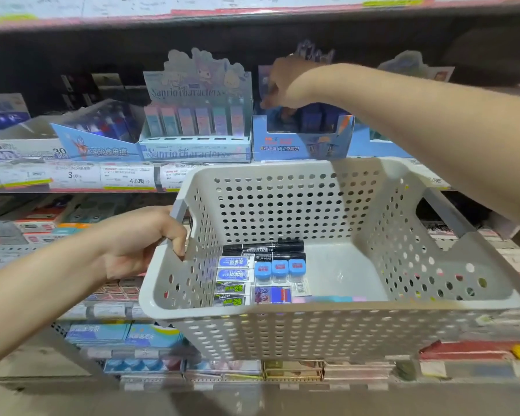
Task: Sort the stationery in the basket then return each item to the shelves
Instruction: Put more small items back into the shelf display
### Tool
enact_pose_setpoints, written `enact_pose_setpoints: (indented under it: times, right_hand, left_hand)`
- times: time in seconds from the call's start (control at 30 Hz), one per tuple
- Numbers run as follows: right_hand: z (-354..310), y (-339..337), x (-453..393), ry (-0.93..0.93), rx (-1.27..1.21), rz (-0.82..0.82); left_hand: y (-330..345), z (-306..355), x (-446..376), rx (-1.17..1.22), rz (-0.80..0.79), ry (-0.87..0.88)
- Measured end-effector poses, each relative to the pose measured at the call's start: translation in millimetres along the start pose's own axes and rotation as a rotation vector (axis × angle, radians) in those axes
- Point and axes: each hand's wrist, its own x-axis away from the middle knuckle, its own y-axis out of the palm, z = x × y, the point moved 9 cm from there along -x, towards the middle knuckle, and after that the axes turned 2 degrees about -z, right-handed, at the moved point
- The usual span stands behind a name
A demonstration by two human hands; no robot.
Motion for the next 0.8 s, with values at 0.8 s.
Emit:
enact_pose_setpoints:
  times: [0.8]
  right_hand:
    - [2,9,-8,-0.166,0.104,0.0]
  left_hand:
    - [8,3,-2,0.003,0.033,0.009]
